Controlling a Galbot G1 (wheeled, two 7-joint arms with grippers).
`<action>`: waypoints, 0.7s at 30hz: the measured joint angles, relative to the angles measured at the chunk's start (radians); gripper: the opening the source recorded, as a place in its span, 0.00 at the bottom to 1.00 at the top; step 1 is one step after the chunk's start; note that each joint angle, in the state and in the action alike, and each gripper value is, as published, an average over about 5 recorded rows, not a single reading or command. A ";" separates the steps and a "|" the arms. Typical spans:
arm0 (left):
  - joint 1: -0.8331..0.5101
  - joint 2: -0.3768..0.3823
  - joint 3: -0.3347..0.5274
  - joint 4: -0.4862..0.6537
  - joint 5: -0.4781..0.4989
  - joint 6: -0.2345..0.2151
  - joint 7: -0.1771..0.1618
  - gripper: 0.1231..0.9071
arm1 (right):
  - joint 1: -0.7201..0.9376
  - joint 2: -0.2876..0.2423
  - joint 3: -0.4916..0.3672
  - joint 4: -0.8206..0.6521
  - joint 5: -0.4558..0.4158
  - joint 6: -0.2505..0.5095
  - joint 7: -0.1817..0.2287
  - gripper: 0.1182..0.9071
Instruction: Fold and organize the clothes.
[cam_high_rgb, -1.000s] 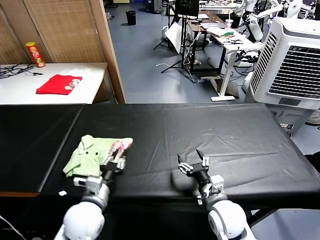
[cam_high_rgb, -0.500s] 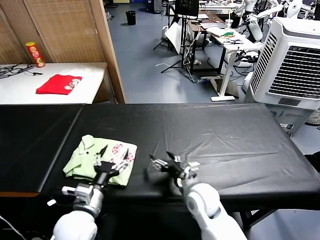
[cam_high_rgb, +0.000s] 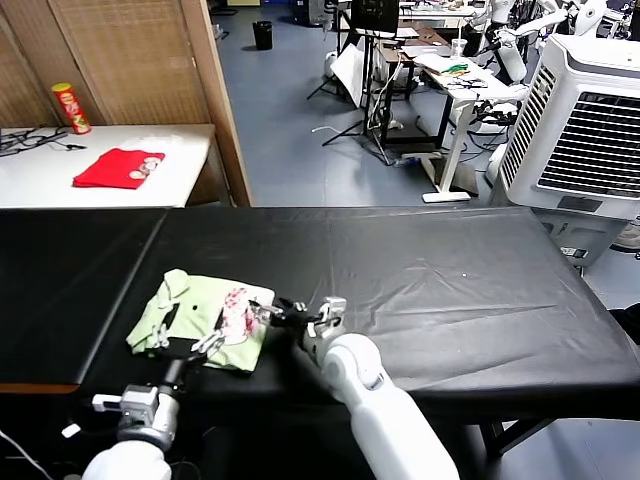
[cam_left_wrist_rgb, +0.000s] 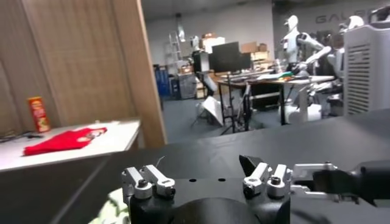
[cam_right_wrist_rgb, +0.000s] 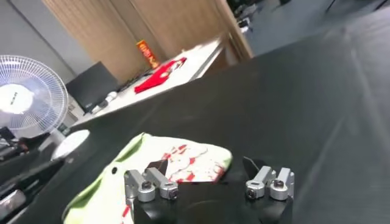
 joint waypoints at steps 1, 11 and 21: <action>0.003 -0.002 -0.005 0.001 -0.001 -0.003 0.000 0.86 | 0.004 0.004 0.000 -0.008 0.004 0.000 0.003 0.66; 0.018 -0.013 -0.026 0.000 0.002 -0.015 -0.002 0.86 | 0.039 0.021 0.012 -0.088 0.000 0.013 -0.003 0.23; 0.026 -0.023 -0.037 0.015 0.003 -0.040 -0.002 0.86 | 0.065 -0.074 0.005 -0.111 -0.434 0.165 -0.183 0.00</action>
